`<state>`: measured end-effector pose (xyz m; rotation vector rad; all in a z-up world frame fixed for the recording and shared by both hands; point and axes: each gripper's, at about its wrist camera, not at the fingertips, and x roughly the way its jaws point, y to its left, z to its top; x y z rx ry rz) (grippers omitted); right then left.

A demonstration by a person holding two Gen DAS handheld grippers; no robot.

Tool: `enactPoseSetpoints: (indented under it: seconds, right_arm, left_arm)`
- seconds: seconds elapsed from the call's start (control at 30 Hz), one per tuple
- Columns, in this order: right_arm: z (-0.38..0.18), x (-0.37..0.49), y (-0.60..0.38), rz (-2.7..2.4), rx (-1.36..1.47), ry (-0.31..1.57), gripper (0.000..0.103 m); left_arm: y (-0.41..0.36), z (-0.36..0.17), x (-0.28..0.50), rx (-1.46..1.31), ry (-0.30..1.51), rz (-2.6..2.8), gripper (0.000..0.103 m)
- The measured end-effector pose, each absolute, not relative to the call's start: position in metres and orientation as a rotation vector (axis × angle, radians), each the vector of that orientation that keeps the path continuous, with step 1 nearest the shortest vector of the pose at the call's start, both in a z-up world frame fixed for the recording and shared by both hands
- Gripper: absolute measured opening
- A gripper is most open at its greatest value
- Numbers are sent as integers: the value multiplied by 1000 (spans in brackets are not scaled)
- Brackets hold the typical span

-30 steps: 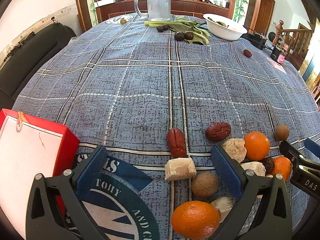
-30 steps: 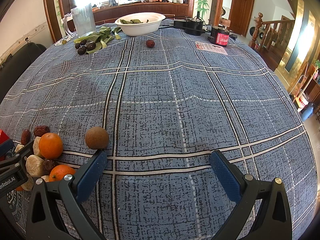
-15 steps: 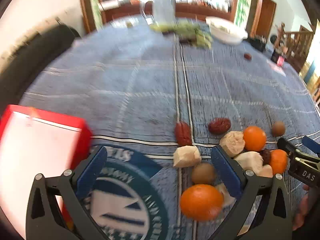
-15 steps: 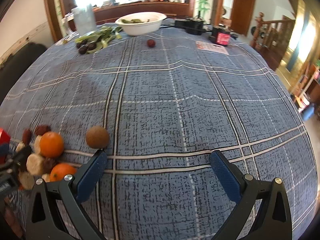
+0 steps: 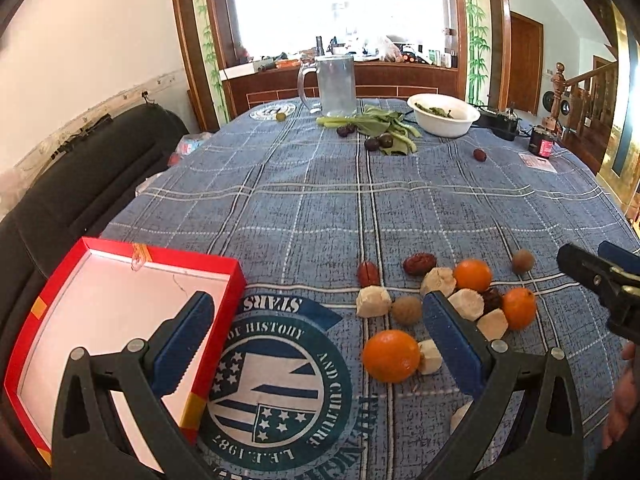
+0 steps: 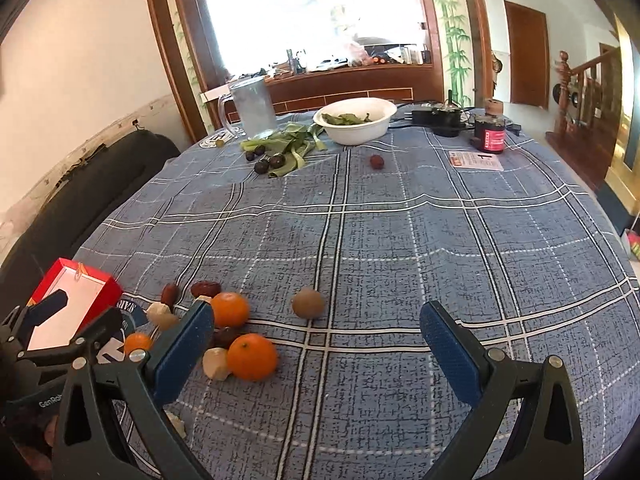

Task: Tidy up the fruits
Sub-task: 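Move the left gripper to the large orange and close on it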

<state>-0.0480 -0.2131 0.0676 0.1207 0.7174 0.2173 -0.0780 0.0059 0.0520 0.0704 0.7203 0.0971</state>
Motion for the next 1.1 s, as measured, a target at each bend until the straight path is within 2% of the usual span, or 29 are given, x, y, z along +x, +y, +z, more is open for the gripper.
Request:
enactPoseSetpoints:
  seconds: [0.37, 0.67, 0.9, 1.1]
  right_arm:
    - [66, -51, -209, 255, 104, 729, 99]
    - [63, -51, -204, 295, 99, 750, 92]
    - [58, -49, -202, 318, 103, 784, 78]
    - [57, -49, -201, 334, 113, 796, 76]
  left_arm:
    - [14, 40, -81, 52, 757, 95, 103]
    - [19, 36, -83, 42, 769, 74, 103]
    - [26, 34, -87, 32, 781, 50, 103]
    - [34, 33, -94, 42, 785, 20, 103]
